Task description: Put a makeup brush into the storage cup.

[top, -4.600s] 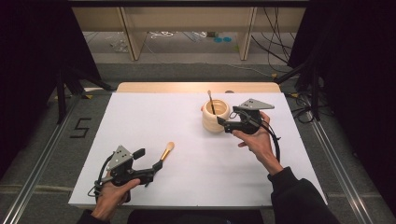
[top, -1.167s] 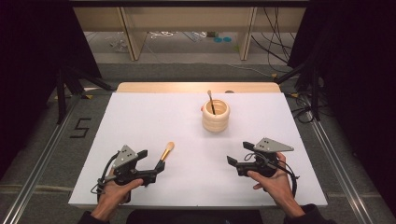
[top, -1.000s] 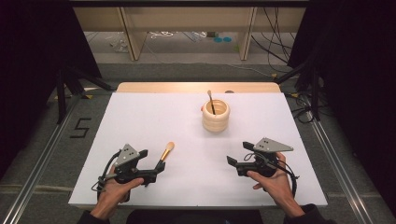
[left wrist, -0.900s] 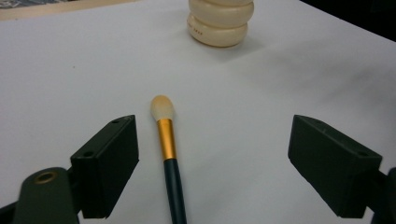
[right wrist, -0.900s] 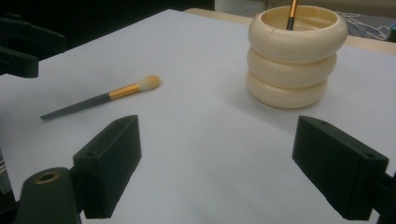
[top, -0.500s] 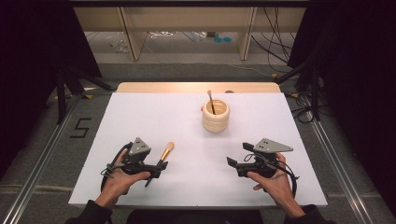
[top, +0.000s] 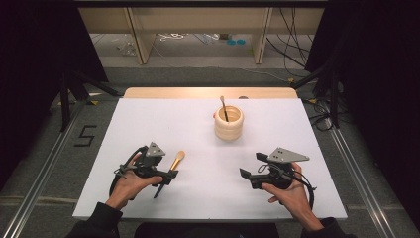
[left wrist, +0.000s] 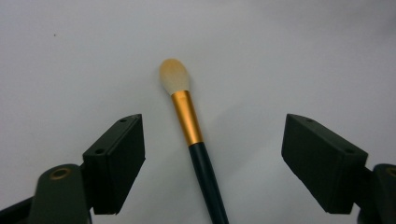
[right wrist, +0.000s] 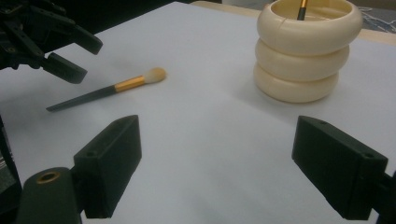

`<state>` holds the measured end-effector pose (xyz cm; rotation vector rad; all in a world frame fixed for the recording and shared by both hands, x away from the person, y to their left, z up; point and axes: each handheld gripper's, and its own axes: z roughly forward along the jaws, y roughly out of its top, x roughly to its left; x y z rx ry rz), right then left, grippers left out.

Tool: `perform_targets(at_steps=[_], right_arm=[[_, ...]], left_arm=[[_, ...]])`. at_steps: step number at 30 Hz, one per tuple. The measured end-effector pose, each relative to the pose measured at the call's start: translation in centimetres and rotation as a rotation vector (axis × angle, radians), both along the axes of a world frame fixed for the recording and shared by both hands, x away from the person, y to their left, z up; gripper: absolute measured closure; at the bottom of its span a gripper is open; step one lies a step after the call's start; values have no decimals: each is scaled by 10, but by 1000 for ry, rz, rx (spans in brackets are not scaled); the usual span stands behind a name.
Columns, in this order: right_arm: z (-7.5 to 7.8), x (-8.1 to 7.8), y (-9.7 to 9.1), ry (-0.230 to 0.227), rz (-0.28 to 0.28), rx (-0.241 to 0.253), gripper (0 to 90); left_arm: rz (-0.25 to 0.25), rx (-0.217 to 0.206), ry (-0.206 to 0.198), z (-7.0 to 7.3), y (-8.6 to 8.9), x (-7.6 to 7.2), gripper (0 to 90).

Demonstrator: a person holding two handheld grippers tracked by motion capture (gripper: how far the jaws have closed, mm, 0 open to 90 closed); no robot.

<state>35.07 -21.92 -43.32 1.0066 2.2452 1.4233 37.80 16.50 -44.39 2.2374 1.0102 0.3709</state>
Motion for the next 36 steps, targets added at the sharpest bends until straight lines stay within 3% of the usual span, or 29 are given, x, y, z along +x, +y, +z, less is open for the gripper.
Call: perform_targets(at_steps=[2,4,5,11,12,14,15,18,22,23,27,32,36], right_arm=[[-1,0,0,-3,2,-3,165],[-1,0,0,-3,1,-3,165],[-1,0,0,-3,2,-4,165],[-1,0,2,-4,14,-3,165],[-1,0,2,-3,15,-3,165],[-2,0,2,1,12,-10,165],[-1,0,2,0,13,-10,165],[-1,0,3,-11,9,-8,166],[-1,0,3,-14,17,-5,166],[-1,0,3,-9,23,-4,167],[-1,-1,4,-7,17,4,168],[-2,0,4,0,28,-9,168],[-2,0,5,-3,27,-14,168]], left_arm=[[-24,38,11,-1,1,4,208],[-12,33,29,-3,-1,6,209],[-33,69,28,-3,0,8,215],[-46,125,75,-9,-4,13,287],[-81,142,88,-9,-3,15,290],[-91,162,123,-7,-3,18,307],[-95,174,120,-6,-4,19,323],[-104,191,142,-7,-6,20,339],[-94,193,138,-6,-7,22,366],[-107,214,147,-4,-6,23,373],[-113,215,171,-5,-7,24,401],[-153,271,206,-8,-8,26,436],[-188,288,227,-12,-11,25,496]])
